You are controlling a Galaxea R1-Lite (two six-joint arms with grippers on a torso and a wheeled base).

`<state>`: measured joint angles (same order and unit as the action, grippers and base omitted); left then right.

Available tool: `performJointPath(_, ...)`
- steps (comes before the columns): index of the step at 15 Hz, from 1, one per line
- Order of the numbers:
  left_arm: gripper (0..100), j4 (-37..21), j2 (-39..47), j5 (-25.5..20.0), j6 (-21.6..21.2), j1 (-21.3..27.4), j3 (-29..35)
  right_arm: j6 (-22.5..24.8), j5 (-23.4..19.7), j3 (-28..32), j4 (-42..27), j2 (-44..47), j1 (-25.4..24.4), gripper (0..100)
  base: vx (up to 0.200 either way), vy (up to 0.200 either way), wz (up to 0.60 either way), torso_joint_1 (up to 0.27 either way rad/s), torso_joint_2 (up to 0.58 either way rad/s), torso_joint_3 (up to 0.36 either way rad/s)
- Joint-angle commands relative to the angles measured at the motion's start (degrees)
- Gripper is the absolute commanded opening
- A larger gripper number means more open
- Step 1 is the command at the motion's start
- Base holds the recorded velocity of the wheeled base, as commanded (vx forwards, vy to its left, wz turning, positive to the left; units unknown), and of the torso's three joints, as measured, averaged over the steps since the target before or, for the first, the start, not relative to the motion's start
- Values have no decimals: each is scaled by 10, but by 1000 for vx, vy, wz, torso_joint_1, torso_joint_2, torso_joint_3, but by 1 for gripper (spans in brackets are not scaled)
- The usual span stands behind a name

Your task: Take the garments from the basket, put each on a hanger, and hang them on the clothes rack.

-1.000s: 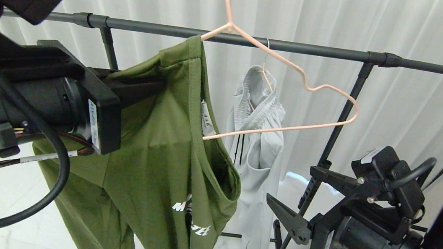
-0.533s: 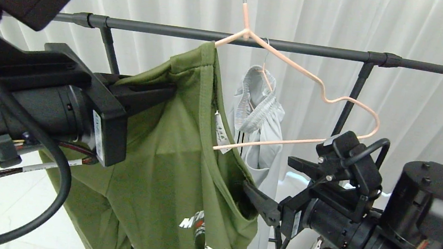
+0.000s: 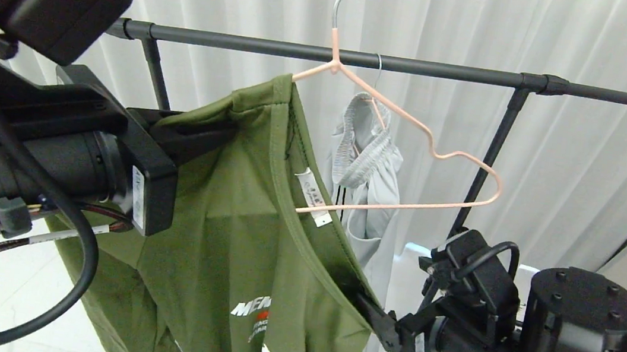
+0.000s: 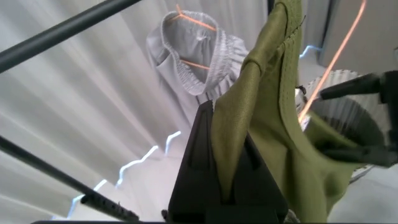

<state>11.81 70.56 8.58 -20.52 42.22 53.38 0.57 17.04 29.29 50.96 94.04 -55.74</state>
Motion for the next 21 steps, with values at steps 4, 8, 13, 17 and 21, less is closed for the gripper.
performJointPath(4,0,2,-13,1,-34,-21,-34,49,-2,-55,0,-57,143,100,0,0,0,0,0,0)
performJointPath(8,0,2,-39,0,-73,-28,-87,63,-21,-36,1,-64,208,100,0,0,0,0,0,0)
performJointPath(13,0,2,-44,1,-128,-34,-148,64,-25,9,-9,-74,214,100,0,0,0,0,0,0)
performJointPath(17,0,63,-13,35,-137,-48,-166,64,-75,64,-157,-156,187,100,0,0,0,0,0,0)
performJointPath(21,0,143,-8,37,-76,-34,-205,64,-166,78,-311,-254,161,100,0,0,0,0,0,0)
